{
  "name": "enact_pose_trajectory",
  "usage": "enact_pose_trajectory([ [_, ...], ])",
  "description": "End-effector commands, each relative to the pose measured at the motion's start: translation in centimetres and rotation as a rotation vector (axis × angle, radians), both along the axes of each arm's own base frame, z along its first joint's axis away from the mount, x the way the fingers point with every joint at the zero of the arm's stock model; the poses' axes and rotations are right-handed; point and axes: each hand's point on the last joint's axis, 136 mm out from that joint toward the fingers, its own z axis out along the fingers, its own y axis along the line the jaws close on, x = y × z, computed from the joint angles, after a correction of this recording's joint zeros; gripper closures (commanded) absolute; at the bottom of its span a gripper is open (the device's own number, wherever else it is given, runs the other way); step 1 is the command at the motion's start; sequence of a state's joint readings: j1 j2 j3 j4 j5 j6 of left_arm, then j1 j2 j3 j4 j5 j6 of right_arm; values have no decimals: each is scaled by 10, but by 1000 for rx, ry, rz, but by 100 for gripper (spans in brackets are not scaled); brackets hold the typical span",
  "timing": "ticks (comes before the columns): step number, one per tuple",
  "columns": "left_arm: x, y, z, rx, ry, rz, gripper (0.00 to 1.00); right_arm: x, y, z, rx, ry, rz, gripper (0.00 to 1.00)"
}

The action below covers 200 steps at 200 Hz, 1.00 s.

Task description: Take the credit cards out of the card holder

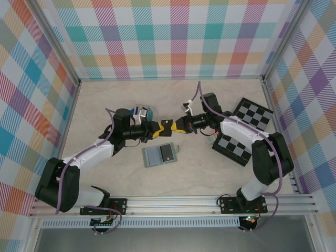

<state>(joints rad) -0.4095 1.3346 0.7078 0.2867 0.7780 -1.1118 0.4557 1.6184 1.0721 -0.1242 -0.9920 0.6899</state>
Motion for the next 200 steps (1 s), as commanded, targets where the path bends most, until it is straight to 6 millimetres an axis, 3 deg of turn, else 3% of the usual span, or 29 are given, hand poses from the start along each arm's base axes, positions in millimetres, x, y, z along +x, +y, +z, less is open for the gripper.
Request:
enact_pose_trajectory([
  [1, -2, 2, 3, -4, -26, -6, 100, 0, -5, 0, -18, -25, -19, 86],
  [46, -8, 23, -10, 202, -53, 23, 100, 7, -38, -19, -276, -97, -197, 44],
  [75, -18, 67, -24, 538, -58, 66, 100, 6, -67, -25, -433, -164, -282, 19],
  [96, -20, 95, -17, 717, -102, 91, 100, 4, -84, -30, -497, -220, -339, 4],
  [143, -10, 129, 11, 980, -268, 60, 100, 0, -101, -37, -557, -265, -382, 0],
  [171, 14, 125, 26, 1025, -394, 9, 100, -2, -103, -40, -556, -276, -390, 0],
  [200, 49, 115, 27, 1000, -441, -23, 100, -4, -102, -46, -552, -250, -390, 0],
])
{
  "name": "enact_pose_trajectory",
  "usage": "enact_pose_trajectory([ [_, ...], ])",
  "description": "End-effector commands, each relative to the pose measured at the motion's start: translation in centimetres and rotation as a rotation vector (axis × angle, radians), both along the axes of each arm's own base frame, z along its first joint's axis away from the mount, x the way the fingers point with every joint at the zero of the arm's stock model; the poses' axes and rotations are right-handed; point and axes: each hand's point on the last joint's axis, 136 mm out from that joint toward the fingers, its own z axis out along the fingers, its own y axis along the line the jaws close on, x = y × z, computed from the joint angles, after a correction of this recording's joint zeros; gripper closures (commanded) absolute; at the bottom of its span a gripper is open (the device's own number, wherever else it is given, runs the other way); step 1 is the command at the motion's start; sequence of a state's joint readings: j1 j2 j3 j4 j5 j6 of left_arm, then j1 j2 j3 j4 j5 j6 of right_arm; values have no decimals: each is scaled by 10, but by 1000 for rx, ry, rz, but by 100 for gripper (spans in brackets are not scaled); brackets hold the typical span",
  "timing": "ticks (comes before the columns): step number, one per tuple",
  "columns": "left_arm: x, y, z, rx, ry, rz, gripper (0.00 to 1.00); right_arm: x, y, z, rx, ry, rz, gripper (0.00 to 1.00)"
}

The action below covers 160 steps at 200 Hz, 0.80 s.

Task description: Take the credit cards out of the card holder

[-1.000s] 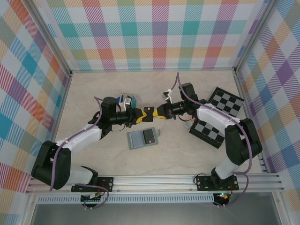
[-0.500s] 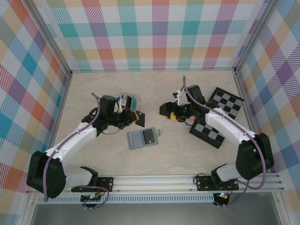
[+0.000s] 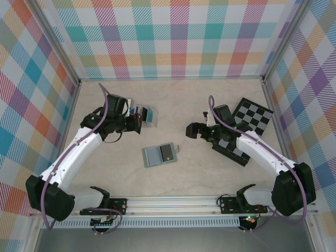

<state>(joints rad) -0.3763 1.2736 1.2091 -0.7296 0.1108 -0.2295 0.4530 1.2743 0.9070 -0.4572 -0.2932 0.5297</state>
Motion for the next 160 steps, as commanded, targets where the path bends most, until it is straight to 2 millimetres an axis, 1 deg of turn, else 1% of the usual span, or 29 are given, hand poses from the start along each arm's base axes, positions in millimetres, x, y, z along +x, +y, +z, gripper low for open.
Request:
enact_pose_trajectory([
  [1, 27, 2, -1, 64, -44, -70, 100, 1, -2, 0, -3, -21, 0, 0],
  [25, 61, -1, -7, 44, -41, -29, 100, -2, -2, -4, 9, -6, -10, 0],
  [40, 81, -2, -15, 52, -19, 14, 100, -5, -1, -6, 19, 2, -11, 0],
  [70, 113, 8, -35, 112, 21, 117, 100, -10, 1, -7, 43, 19, 1, 0],
  [88, 124, 10, -48, 142, 58, 135, 100, -15, 1, -8, 50, 28, 3, 0],
  [116, 138, 7, -68, 168, 103, 120, 100, -20, 0, -7, 60, 38, 9, 0],
  [143, 146, 4, -85, 185, 134, 101, 100, -23, 0, -6, 66, 42, 12, 0],
  [160, 150, 8, -92, 219, 133, 106, 100, -24, 0, -5, 71, 44, 9, 0],
])
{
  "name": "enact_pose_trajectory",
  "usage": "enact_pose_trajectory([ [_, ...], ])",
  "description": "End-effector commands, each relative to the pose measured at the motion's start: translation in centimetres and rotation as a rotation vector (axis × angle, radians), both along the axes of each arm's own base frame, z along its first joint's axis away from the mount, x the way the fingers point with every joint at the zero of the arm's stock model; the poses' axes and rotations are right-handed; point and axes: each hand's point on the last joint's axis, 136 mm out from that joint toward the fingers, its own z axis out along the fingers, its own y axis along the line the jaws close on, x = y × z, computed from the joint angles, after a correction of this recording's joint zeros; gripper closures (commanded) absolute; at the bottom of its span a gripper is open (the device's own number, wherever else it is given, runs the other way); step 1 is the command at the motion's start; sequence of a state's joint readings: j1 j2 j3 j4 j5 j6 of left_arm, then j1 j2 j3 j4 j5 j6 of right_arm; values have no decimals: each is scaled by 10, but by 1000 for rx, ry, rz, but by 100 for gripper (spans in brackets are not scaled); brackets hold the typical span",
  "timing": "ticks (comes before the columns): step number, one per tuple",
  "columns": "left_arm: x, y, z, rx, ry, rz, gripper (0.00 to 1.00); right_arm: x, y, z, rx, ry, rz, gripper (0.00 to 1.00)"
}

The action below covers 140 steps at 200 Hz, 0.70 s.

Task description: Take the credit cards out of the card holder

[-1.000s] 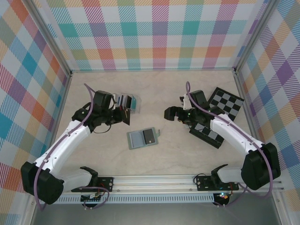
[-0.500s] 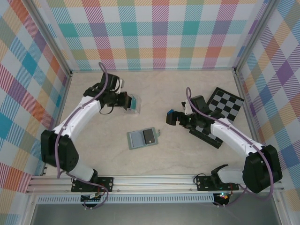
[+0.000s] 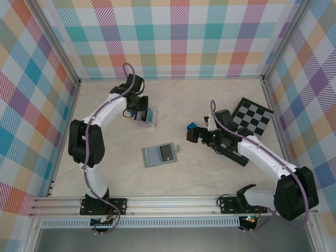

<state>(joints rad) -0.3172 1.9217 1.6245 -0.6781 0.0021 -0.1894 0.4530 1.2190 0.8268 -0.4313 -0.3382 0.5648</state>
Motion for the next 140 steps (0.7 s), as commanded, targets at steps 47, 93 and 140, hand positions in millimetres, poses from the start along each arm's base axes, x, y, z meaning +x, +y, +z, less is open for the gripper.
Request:
enact_pose_trajectory([
  [47, 12, 17, -13, 73, -6, 26, 100, -10, 1, 3, 32, 27, 7, 0],
  [93, 9, 16, -25, 58, 20, 39, 100, -12, 0, 0, 28, 43, 5, 0],
  [140, 9, 16, -27, 51, 27, 54, 91, -12, 1, 2, 32, 46, 7, 0],
])
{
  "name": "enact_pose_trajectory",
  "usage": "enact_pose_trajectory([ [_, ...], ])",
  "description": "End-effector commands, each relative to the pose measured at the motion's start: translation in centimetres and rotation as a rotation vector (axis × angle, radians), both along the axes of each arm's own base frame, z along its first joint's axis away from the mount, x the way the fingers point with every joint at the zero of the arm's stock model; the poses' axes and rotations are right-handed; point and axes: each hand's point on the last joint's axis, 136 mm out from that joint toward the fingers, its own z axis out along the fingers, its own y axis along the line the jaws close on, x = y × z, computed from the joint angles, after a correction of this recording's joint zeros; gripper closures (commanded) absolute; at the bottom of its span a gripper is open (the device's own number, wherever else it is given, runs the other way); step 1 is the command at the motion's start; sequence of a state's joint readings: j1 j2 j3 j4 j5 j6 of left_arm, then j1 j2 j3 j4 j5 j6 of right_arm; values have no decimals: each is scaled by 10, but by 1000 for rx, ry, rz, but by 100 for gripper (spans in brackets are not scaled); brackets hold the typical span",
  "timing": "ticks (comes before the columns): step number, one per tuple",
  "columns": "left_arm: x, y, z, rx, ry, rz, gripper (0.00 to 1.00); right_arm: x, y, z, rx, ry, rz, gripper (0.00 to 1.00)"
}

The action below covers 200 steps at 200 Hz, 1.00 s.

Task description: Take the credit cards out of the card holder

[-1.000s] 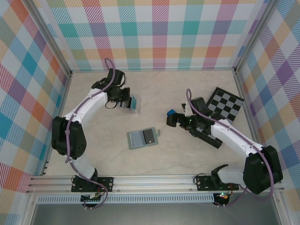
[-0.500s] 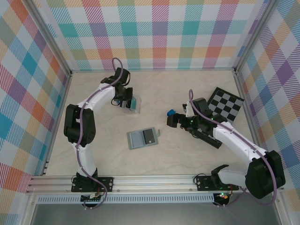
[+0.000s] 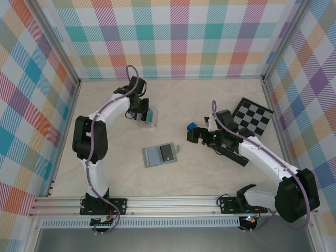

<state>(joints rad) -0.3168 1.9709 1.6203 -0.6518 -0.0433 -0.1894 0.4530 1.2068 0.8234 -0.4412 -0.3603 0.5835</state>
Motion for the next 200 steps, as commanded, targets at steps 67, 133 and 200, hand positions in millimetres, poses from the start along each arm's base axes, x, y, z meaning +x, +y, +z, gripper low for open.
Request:
enact_pose_trajectory([
  [67, 0, 14, 4, 28, 1, 29, 81, -8, 0, -1, 14, 32, 11, 0],
  [133, -27, 25, 50, -50, -27, 182, 58, -11, 3, 0, 15, 32, 31, 0],
  [200, -122, 12, 57, -351, 70, 260, 33, -19, 29, 1, -108, 17, 122, 7],
])
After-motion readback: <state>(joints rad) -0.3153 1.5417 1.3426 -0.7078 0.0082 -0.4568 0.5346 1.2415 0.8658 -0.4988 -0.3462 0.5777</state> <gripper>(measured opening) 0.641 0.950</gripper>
